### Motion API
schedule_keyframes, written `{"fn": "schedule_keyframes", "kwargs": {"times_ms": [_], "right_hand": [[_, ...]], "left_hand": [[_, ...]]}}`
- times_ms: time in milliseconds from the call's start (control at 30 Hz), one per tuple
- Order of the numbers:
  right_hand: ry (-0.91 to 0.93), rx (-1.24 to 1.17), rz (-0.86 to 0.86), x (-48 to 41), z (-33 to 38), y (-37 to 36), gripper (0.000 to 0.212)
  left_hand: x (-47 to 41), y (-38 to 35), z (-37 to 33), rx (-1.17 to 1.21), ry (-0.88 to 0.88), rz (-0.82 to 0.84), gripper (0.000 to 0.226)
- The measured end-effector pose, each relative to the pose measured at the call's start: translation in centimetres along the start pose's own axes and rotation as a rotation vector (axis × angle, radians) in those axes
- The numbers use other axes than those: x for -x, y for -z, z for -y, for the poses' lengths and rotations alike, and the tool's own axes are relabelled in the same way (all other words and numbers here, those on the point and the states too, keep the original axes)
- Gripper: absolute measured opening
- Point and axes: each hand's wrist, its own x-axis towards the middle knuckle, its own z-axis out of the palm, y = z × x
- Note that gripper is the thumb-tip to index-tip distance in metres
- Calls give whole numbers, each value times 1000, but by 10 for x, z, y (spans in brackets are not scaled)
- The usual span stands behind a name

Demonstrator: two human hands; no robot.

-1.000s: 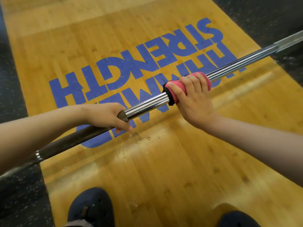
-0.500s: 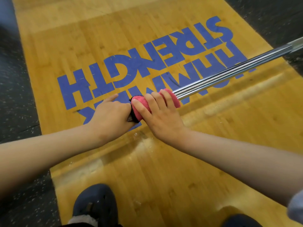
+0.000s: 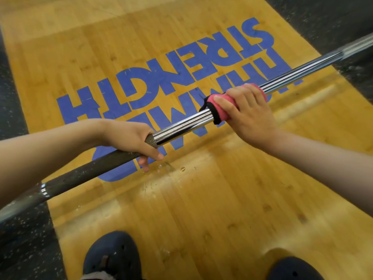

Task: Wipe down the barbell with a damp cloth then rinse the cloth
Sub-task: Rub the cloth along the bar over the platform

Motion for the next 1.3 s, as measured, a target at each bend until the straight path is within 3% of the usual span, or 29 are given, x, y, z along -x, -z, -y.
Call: {"fn": "schedule_keyframes", "kwargs": {"times_ms": [133,333,467,567,667,767,933,1033,1167,1233,1300], "right_hand": [[-130,-8,34,-1,26,-2,48],[-112,-56,33,-10,58,2,51],[-45,-142,-1,-28,122,9,50],[-40,-153,26,-34,144,13,49],[90,-118,-11,-31,121,11,55],[130,-96,-54,-27,89,9,61],[69,-102,-31,-10,34,2,47],[47,-82,-20,-2,2,0,44],[-103,-162,-29,-2,14,-1,44],[-198,-211,-43,-5,33,1,45],[-169,-251,-52,-8,52,3,49]], "left_hand": [[3,-6,-2,-113,22,-89,27],[13,-43,-2,-626,44,-752,39],[5,-53,3,-725,75,-863,30],[-2,-55,13,-675,-7,-940,21],[-3,-52,13,-557,-65,-861,19],[-2,-44,8,-525,6,-751,24],[2,-18,0,-29,5,-198,8],[1,-7,-1,118,12,-29,9],[0,-9,3,50,-9,-95,12],[2,-15,7,-162,-46,-291,18],[5,-25,8,-383,-52,-524,29]]}}
